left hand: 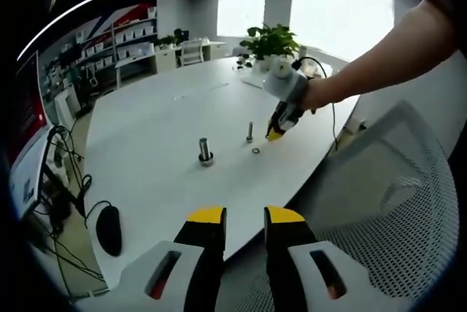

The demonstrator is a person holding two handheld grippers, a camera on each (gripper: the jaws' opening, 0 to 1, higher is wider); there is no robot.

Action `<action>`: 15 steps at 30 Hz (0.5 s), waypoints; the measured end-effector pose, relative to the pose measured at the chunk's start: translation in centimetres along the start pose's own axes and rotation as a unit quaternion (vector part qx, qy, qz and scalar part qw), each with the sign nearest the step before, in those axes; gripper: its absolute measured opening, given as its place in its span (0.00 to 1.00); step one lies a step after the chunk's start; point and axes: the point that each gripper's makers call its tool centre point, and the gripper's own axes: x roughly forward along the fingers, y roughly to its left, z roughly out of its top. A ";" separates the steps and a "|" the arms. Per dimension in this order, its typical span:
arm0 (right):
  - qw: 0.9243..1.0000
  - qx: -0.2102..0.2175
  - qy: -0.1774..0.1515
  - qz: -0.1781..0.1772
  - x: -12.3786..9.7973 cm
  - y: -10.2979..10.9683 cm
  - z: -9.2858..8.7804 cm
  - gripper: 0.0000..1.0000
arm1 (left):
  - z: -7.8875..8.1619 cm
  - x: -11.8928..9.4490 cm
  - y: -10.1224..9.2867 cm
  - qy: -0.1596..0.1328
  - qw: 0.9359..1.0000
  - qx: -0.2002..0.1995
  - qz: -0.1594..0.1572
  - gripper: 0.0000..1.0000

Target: Place the washer onto the threaded stud by aligning its center hole with the stud, sliding it down to the base, and recovering from edge contact or off-axis alignment until the washer reaches the visible bottom stop.

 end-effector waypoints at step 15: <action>0.999 -0.026 -0.040 -0.010 -2.7 -1.5 4.4 0.14 | 0.1 -0.1 -0.1 -0.001 1.000 0.000 0.001 0.19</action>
